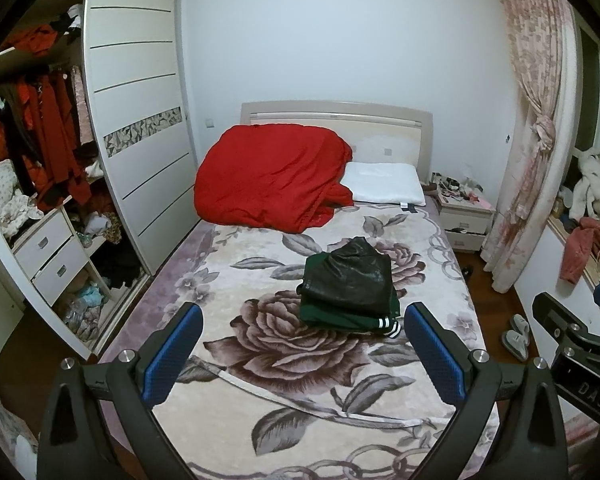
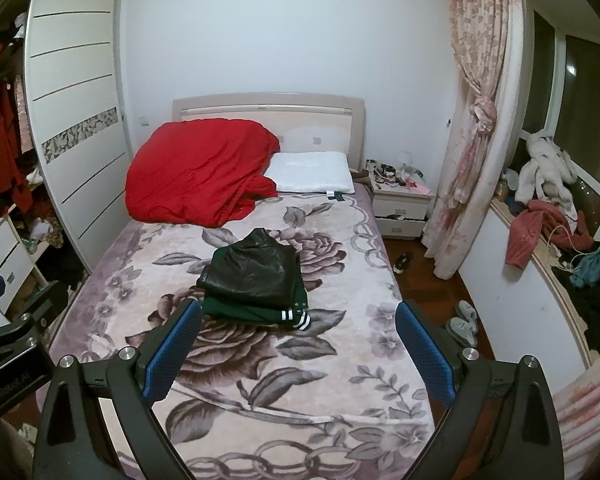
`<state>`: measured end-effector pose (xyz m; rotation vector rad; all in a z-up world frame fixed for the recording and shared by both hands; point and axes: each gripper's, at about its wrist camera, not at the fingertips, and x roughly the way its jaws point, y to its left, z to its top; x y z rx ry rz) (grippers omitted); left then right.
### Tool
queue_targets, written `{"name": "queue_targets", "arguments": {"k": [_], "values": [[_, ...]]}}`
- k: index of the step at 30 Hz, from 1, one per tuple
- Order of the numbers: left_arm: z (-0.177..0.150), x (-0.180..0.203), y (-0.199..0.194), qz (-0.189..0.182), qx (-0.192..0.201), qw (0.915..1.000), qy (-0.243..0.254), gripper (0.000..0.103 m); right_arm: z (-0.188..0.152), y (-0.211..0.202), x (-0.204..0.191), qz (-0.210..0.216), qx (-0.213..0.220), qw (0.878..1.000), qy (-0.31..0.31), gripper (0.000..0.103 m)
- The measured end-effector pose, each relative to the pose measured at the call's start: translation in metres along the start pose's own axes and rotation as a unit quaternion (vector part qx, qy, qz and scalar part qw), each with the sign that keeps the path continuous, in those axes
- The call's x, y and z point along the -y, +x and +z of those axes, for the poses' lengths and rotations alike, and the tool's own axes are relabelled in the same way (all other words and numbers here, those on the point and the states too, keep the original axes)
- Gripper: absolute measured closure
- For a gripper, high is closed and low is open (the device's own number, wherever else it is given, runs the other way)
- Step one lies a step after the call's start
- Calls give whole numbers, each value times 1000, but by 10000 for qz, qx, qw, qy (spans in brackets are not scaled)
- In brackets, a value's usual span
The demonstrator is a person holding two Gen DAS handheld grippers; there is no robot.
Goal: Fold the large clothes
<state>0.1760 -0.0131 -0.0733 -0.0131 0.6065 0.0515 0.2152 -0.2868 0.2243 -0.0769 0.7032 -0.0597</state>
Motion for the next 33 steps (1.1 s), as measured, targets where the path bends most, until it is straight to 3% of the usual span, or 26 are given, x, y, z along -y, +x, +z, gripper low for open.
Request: {"name": "queue_targets", "arguments": {"k": [33], "values": [[1,-1,-6,84,93,9999,-50,0,1,-7,0,18,90,9999,-46,3]]}}
